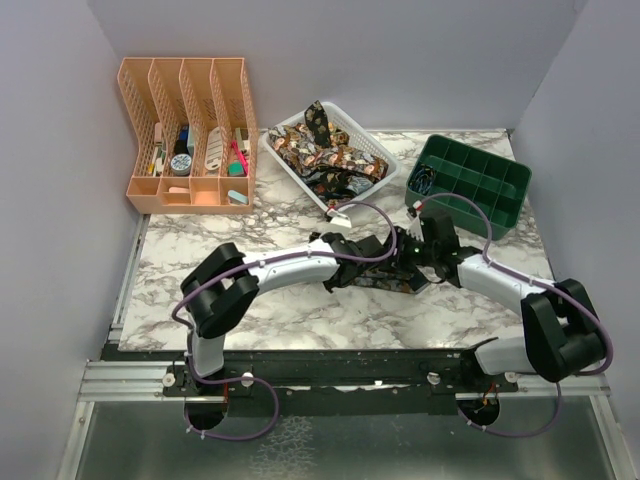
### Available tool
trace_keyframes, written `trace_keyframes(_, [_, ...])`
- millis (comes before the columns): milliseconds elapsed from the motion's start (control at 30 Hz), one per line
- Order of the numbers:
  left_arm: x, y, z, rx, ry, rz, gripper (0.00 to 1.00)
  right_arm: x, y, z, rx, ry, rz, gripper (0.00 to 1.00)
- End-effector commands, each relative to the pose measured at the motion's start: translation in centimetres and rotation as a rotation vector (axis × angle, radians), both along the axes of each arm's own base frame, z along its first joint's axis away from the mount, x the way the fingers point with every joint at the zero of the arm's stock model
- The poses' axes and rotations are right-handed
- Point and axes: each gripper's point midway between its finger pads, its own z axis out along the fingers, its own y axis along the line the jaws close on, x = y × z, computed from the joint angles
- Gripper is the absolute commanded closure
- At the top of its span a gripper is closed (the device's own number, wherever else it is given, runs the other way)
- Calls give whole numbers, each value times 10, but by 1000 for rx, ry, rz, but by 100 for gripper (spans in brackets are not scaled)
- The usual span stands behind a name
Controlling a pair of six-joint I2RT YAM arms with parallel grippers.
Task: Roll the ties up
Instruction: Roll the tie at the center of the board.
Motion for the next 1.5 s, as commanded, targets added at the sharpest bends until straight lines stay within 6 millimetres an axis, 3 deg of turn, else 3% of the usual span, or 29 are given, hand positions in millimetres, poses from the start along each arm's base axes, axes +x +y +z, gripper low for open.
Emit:
trace_keyframes(0, [1, -7, -4, 48, -32, 19, 77, -10, -8, -3, -10, 25, 8, 48])
trace_keyframes(233, [3, -40, -15, 42, -5, -25, 70, -9, -16, -5, -33, 25, -16, 47])
trace_keyframes(367, [0, -47, -27, 66, 24, -46, 67, -9, -21, -7, -47, 23, -27, 47])
trace_keyframes(533, [-1, -56, -28, 56, 34, -73, 66, -10, -26, -12, -59, 31, -40, 46])
trace_keyframes(733, [-3, -68, -30, 21, 59, -120, 47, -10, -29, -14, -66, 34, -47, 46])
trace_keyframes(933, [-5, -98, -26, -106, 98, -229, 37, -11, -31, -13, -74, 30, -53, 45])
trace_keyframes(1200, [-6, -114, 8, -262, 60, -269, 23, -12, -30, -8, -61, 32, -49, 44])
trace_keyframes(1467, [-8, -105, 53, -426, -13, -283, 10, -14, -16, 7, 24, -14, 22, 37])
